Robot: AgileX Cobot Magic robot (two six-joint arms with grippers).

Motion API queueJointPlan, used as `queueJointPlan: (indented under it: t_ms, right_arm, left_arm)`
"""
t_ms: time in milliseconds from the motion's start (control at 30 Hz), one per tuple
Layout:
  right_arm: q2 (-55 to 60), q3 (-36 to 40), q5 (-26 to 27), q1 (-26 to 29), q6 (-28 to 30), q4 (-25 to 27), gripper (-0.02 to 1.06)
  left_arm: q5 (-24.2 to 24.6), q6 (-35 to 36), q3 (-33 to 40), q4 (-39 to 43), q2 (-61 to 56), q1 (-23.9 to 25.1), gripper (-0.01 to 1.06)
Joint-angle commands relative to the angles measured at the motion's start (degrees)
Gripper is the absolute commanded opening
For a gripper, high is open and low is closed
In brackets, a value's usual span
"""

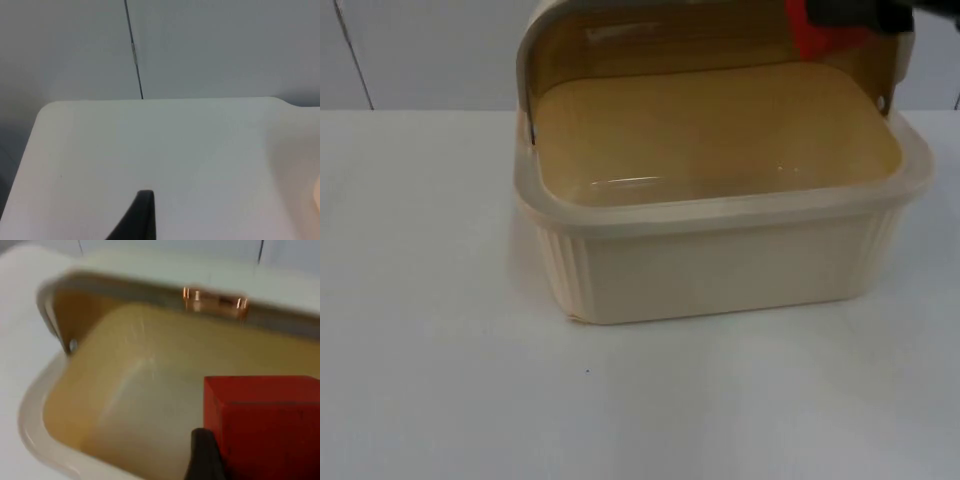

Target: Open the box lid with the left hand, place the block into the box with the right hand, then close the box lid with the left hand.

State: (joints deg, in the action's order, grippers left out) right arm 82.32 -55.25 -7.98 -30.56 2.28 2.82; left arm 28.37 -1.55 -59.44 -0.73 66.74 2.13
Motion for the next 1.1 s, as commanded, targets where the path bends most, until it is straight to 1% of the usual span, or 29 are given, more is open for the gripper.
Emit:
queueJointPlan:
  t_ms: [0,167,267,333,600,733,800,900,1000,1067]
  right_arm:
    - [2.49,0.25,-0.82,0.01,0.05,-1.11,0.00]
    - [7.46,0.25,-0.59,0.01,0.05,-1.11,0.00]
    - [11.31,0.00,3.04,0.01,0.05,-1.24,0.00]
    - [12.52,-0.57,3.60,0.01,0.05,-1.24,0.00]
    - [19.11,-7.10,4.62,0.01,0.17,-1.34,0.00]
    - [21.74,-8.64,5.97,0.01,0.29,-2.82,0.00]
    - [23.16,-8.65,7.98,0.01,0.29,-2.82,0.00]
    - [24.24,-8.65,12.40,0.01,0.29,-2.82,0.00]
    - [24.48,-8.65,13.79,0.01,0.29,-2.52,0.00]
    - [24.63,-8.65,13.48,0.01,0.29,-2.52,0.00]
  left_arm:
    - [-0.14,0.15,0.32,0.08,0.90,-0.06,1.05]
    - [-0.25,0.15,0.32,-0.12,1.77,-0.06,1.05]
    - [-0.39,0.15,0.32,-0.12,1.74,-0.06,1.05]
    - [-0.39,0.15,0.32,-0.12,1.74,-0.06,1.05]
    - [-0.62,0.15,0.32,-0.12,1.74,-0.06,1.05]
    - [-0.62,0.15,0.32,-0.12,1.74,-0.06,1.05]
    - [-0.62,0.15,0.32,-0.12,1.74,-0.06,1.05]
    - [-0.59,0.15,0.32,-0.01,1.74,-0.06,1.05]
    - [-0.59,0.15,0.32,-0.01,1.74,-0.06,1.05]
    - [-0.59,0.15,0.32,-0.01,1.74,-0.06,1.05]
